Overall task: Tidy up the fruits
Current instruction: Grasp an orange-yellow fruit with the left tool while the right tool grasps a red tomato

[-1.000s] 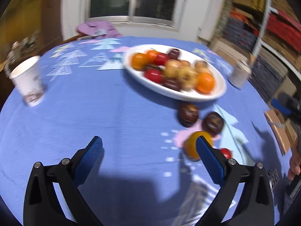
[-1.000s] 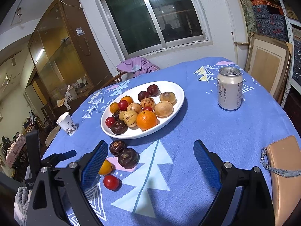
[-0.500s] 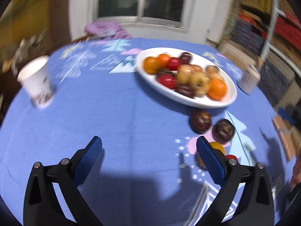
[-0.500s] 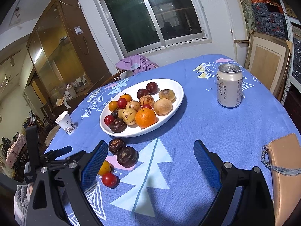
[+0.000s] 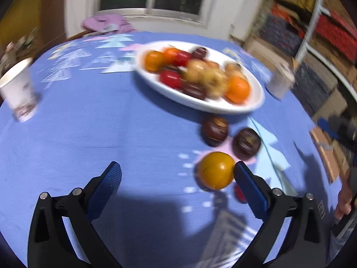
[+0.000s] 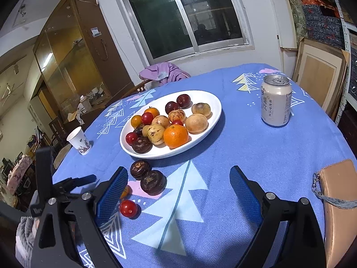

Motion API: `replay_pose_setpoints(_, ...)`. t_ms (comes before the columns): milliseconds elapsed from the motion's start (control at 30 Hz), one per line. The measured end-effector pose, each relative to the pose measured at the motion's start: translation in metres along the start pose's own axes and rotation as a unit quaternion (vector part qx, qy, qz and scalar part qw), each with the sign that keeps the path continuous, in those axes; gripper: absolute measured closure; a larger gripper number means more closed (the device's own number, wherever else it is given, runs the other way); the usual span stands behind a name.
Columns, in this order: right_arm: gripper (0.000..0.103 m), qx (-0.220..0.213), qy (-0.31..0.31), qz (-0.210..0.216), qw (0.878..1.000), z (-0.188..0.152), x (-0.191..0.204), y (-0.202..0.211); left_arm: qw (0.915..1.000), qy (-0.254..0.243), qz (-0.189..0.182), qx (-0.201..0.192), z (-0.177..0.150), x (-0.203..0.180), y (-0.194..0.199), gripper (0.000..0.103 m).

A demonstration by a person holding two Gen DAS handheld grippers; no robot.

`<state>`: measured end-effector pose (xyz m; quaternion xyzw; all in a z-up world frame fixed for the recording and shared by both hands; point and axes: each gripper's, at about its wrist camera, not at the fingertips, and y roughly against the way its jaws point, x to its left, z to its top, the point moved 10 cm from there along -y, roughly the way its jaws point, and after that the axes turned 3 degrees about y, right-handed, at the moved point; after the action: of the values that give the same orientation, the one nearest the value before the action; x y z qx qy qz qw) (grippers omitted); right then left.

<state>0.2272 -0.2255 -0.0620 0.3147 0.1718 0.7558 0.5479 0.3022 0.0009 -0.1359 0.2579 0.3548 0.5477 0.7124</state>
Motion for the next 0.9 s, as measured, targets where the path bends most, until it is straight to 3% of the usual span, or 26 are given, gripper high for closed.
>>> replay_pose_setpoints(67, 0.010, 0.003, 0.008, 0.003, 1.000, -0.002, 0.005, 0.000, 0.9996, 0.020, 0.018, -0.012, 0.002, 0.020, 0.010, 0.004)
replay_pose_setpoints(167, 0.010, 0.017, 0.039, 0.018, 0.999, -0.009, 0.021, -0.004, 0.9990, 0.041, -0.007, -0.018, 0.003, 0.023, 0.017, 0.004)
replay_pose_setpoints(233, 0.010, 0.032, 0.072, 0.027, 0.997, -0.018, 0.036, -0.010, 0.9993, 0.023, -0.024, -0.017, 0.003, 0.008, 0.015, 0.004)
replay_pose_setpoints(333, 0.018, 0.057, 0.115, 0.043, 0.991, -0.035, 0.061, -0.021, 0.9997, -0.023, -0.002, -0.008, -0.002, -0.006, 0.006, 0.004)
replay_pose_setpoints(633, 0.021, 0.074, 0.227, 0.031, 0.971, -0.073, 0.103, -0.043, 0.9997, -0.012, 0.019, -0.005, -0.008, 0.019, 0.011, 0.004)
replay_pose_setpoints(733, 0.032, 0.083, 0.228, 0.038, 0.969, -0.075, 0.107, -0.046, 0.9979, -0.044, 0.047, -0.007, -0.018, 0.026, 0.014, 0.004)
replay_pose_setpoints(900, 0.038, 0.097, 0.199, 0.041, 0.974, -0.076, 0.100, -0.053, 0.9934, -0.101, 0.037, -0.038, -0.030, 0.011, 0.037, 0.004)
